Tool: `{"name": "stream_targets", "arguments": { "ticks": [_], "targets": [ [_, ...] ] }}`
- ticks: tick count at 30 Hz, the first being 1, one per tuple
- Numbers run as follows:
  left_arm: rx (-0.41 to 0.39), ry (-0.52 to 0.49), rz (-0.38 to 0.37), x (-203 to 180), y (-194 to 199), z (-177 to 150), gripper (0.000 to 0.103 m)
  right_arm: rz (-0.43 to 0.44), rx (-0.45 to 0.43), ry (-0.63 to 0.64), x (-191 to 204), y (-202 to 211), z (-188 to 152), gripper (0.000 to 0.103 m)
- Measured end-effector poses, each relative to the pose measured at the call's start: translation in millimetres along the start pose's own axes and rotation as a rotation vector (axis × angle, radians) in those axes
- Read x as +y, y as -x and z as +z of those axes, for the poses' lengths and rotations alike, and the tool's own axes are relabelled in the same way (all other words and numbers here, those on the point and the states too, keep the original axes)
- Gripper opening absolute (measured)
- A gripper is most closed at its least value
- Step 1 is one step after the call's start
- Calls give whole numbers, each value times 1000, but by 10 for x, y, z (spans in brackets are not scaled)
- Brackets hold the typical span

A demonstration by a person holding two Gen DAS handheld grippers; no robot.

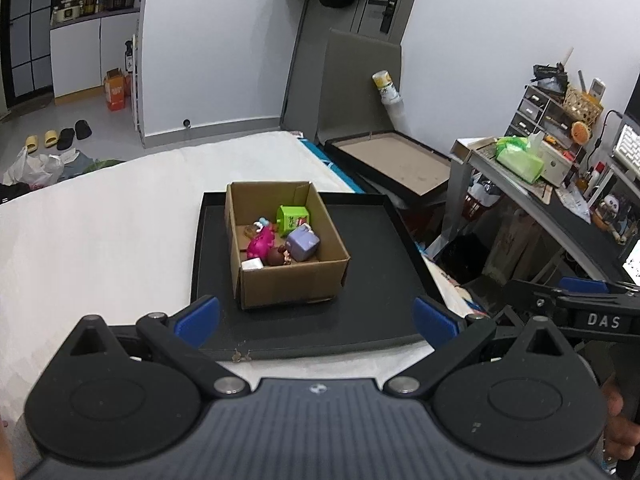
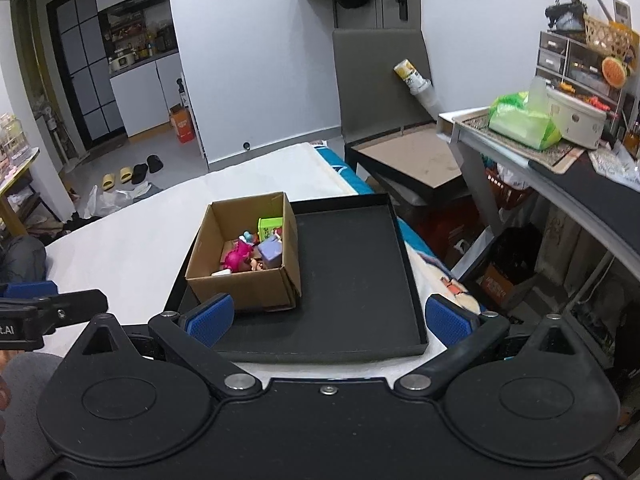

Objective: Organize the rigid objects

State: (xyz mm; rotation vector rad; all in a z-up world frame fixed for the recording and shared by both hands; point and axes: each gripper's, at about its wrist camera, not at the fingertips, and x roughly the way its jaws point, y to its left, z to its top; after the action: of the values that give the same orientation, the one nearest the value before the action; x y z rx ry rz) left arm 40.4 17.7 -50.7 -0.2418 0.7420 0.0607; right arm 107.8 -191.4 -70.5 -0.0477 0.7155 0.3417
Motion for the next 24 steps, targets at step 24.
{"name": "stream_targets", "arguments": {
  "ticks": [24],
  "targets": [
    [-1, -14, 8, -64, 40, -34, 102, 13, 6, -22, -57, 47, -52, 103]
  ]
}}
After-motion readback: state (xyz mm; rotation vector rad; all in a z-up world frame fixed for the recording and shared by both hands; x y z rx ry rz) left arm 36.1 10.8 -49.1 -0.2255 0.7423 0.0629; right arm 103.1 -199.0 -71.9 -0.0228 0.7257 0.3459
